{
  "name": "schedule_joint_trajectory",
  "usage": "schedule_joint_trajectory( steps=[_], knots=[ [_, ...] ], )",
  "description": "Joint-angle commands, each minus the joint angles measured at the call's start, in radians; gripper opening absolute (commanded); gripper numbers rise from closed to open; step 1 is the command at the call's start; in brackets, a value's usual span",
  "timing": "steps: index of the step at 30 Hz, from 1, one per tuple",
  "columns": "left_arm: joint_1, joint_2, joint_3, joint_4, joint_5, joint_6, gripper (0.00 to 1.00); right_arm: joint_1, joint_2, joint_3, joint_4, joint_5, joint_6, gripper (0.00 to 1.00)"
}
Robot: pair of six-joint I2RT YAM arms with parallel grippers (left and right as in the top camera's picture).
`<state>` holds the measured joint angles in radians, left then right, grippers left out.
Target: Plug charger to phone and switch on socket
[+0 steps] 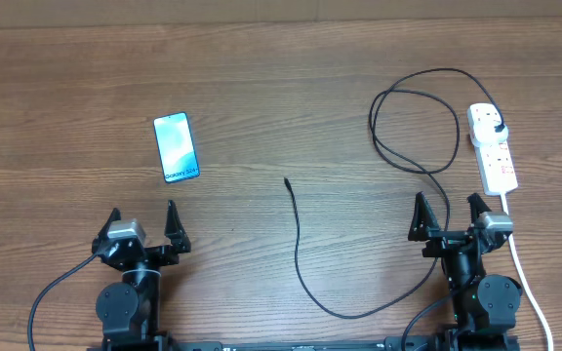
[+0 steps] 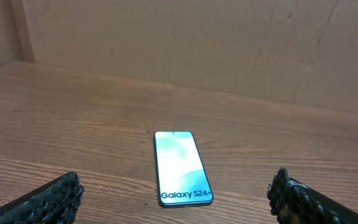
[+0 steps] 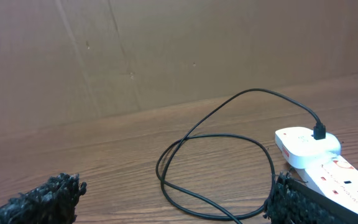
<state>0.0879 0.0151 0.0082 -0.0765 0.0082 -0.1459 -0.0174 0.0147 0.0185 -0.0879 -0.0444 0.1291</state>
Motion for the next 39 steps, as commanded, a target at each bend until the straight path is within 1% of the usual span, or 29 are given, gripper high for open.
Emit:
schedule_joint_trajectory(
  steps=[1, 30, 39],
  knots=[
    [0.010, -0.010, -0.003, -0.001, 0.011, 0.023, 1.00, 0.007, -0.012, -0.011, 0.005, 0.010, -0.007, 1.00],
    [0.010, -0.010, -0.003, -0.002, 0.012, 0.019, 1.00, 0.007, -0.011, -0.011, 0.005, 0.010, -0.007, 1.00],
    [0.010, -0.010, -0.001, -0.001, 0.047, 0.019, 1.00, 0.007, -0.012, -0.011, 0.005, 0.010, -0.007, 1.00]
  ],
)
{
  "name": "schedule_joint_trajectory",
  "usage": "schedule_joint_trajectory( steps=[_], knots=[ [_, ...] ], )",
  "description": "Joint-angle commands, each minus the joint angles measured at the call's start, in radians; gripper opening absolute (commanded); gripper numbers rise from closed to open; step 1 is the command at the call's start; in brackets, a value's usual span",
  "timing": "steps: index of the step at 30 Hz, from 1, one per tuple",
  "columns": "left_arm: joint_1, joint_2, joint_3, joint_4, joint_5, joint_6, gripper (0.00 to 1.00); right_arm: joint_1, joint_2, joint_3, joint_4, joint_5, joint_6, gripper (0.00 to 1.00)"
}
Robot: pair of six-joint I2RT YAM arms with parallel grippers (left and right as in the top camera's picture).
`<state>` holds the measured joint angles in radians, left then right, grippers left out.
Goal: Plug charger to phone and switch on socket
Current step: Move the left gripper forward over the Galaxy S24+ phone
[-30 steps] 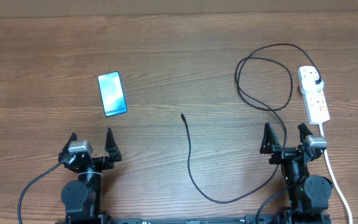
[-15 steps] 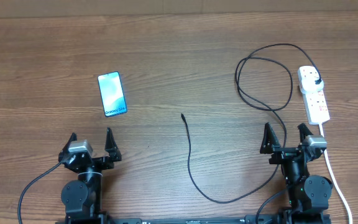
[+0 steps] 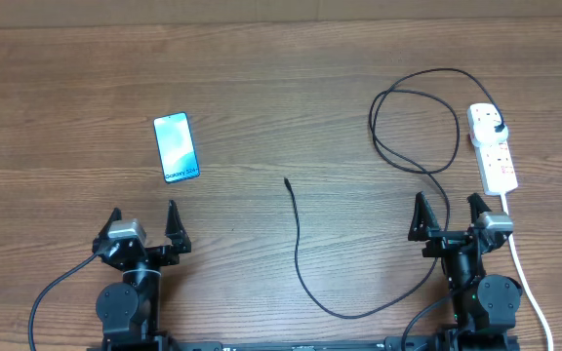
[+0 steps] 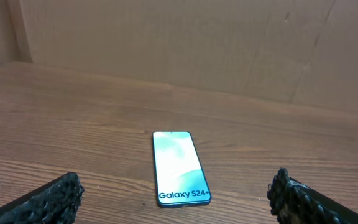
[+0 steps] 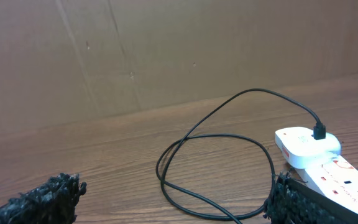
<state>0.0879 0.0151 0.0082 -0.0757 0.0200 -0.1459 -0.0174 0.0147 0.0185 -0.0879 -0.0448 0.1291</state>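
Note:
A phone with a lit "Galaxy S24+" screen lies flat on the wooden table at the left; the left wrist view shows the phone just ahead. A black charger cable runs from its free plug tip at mid-table, loops, and ends in the white power strip at the right, where its adapter is plugged in. My left gripper stands open near the front edge, below the phone. My right gripper is open too, beside the strip, with the cable loop ahead.
The strip's white lead runs down past my right arm to the front edge. A brown cardboard wall closes off the back of the table.
The phone sits very slightly further left in the left wrist view, so that wrist has shifted a touch. Nothing else has changed.

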Motion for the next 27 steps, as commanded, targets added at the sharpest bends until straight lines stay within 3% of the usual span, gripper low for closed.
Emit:
schedule_joint_trajectory(
  steps=[1, 9, 16, 20, 25, 27],
  knots=[
    [0.010, -0.010, 0.005, -0.008, 0.044, 0.019, 1.00, 0.007, -0.012, -0.011, 0.005, 0.010, -0.007, 1.00],
    [0.010, 0.082, 0.218, -0.177, 0.044, 0.019, 1.00, 0.007, -0.012, -0.011, 0.005, 0.010, -0.007, 1.00],
    [0.010, 0.581, 0.625, -0.355, 0.043, -0.009, 1.00, 0.007, -0.012, -0.011, 0.005, 0.010, -0.007, 1.00],
    [0.010, 0.850, 0.938, -0.583, 0.072, -0.013, 1.00, 0.007, -0.012, -0.011, 0.005, 0.010, -0.007, 1.00],
    [0.009, 1.273, 1.481, -0.967, 0.221, 0.086, 1.00, 0.007, -0.012, -0.011, 0.005, 0.010, -0.007, 1.00],
    [0.009, 1.332, 1.493, -0.956, 0.259, 0.062, 1.00, 0.007, -0.012, -0.011, 0.005, 0.010, -0.007, 1.00]
  ],
)
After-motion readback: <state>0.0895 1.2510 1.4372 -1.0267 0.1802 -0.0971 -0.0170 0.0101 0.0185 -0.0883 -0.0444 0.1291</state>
